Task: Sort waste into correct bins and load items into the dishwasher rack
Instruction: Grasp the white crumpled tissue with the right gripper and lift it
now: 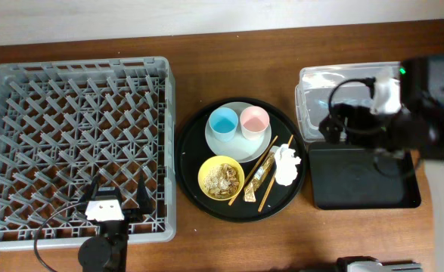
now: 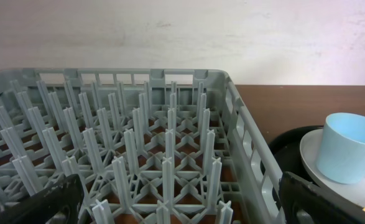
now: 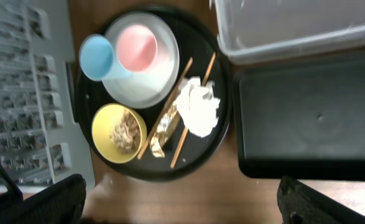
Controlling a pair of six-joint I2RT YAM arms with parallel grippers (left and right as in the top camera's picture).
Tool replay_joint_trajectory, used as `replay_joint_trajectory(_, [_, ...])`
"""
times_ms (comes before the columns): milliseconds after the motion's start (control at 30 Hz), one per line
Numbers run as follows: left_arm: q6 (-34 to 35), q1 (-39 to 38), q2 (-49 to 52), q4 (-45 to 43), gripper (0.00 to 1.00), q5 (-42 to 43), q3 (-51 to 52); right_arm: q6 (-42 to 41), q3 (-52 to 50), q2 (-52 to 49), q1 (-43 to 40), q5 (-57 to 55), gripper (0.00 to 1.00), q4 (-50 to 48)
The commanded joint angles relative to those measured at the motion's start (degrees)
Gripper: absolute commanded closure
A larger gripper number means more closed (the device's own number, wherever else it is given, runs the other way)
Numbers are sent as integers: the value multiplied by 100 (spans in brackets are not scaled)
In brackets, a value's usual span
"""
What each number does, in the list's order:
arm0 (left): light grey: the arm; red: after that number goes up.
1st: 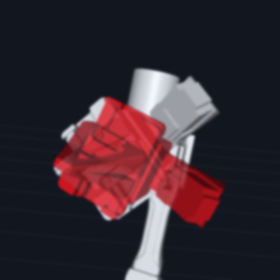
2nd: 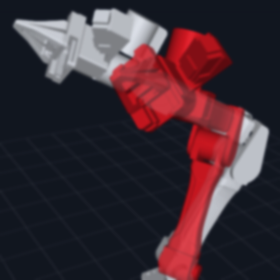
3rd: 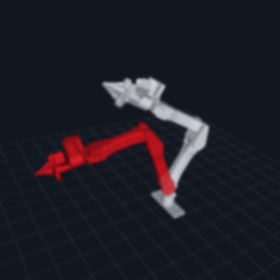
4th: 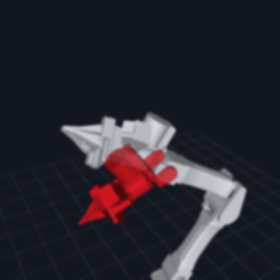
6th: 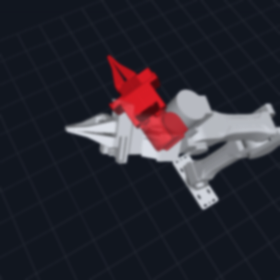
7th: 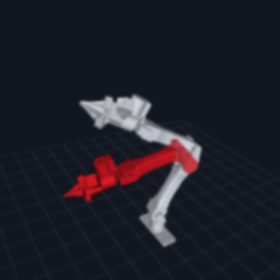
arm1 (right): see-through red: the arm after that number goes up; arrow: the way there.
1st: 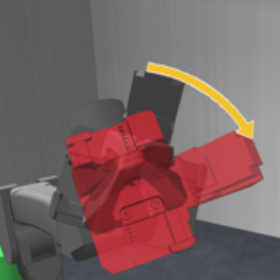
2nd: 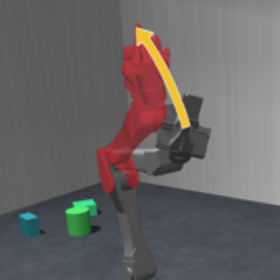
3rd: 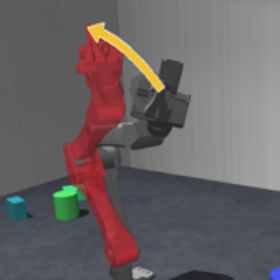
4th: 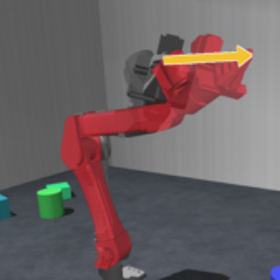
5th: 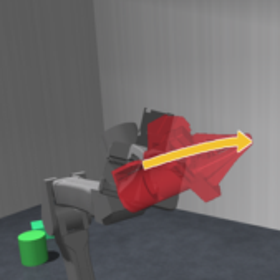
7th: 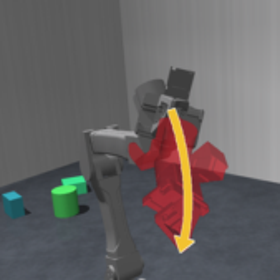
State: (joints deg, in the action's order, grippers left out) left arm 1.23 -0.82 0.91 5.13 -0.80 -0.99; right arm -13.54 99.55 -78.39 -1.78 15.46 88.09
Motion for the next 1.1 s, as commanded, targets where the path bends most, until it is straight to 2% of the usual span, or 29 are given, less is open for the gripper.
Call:
replay_joint_trajectory(0, [-87, -26, -24, 9, 1, 61, 22, -26, -50, -317, 280, 144, 20, -20])
replay_joint_trajectory(33, [-87, -26, -24, 11, 1, 61, 22, -28, -197, -343, 448, 122, 34, -144])
replay_joint_trajectory(100, [-87, -26, -24, 9, 1, 61, 22, -109, -568, -337, 824, -173, 41, -501])
replay_joint_trajectory(233, [-87, -26, -24, 9, 1, 61, 22, -994, -1578, -337, 1543, -1464, 39, -1156])
replay_joint_trajectory(367, [-87, -26, -24, 11, 1, 61, 22, -1102, -2732, -341, 1902, -1532, 36, -2063])
replay_joint_trajectory(533, [-87, -26, -24, 9, 1, 61, 22, -1097, -4105, -341, 1941, -1532, 32, -3692])
replay_joint_trajectory(767, [-87, -26, -24, 11, 1, 61, 22, -1097, -5069, -352, 1941, -1537, 32, -5018])
replay_joint_trajectory(1067, [-87, -26, -24, 9, 1, 61, 22, -1097, -5790, -756, 1941, -1530, 34, -6074])
